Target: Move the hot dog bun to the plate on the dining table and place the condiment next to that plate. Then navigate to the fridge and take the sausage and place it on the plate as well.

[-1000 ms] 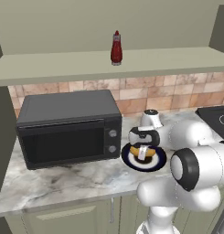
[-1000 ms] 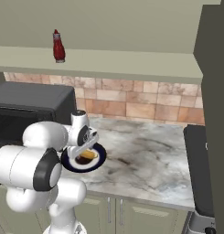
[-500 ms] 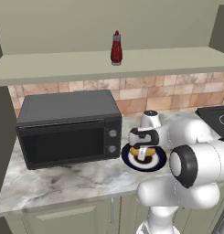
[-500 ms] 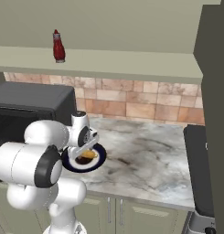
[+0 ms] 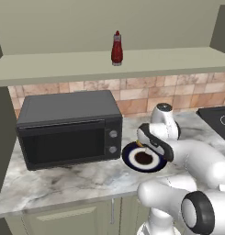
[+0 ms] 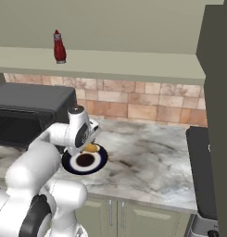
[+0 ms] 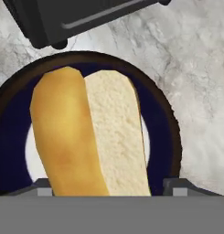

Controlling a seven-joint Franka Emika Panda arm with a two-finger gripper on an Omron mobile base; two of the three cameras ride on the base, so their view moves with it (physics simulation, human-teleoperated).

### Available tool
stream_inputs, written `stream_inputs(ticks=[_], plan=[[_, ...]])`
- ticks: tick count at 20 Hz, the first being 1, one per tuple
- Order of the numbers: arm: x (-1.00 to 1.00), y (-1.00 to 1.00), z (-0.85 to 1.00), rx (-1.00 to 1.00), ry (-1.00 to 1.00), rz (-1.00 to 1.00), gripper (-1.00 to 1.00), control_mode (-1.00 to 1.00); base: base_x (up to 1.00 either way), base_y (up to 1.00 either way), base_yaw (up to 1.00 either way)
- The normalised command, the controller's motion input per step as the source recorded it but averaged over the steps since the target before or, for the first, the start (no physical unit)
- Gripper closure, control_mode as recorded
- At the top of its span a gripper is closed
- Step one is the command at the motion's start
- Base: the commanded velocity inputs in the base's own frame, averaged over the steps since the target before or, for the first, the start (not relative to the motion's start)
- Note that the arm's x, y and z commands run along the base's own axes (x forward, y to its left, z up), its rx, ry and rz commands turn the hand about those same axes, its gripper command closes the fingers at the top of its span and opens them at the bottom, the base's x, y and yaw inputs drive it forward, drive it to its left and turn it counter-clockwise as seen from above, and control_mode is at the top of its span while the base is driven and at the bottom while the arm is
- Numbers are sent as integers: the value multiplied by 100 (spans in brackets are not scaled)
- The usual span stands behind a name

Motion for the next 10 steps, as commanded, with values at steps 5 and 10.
stream_inputs(ticks=[5, 10], plan=[[-37, -11, 92, 0, -23, 0, 100, -100, 0, 0, 0], [-32, -5, 69, 0, -15, -1, 100, -100, 0, 0, 0]])
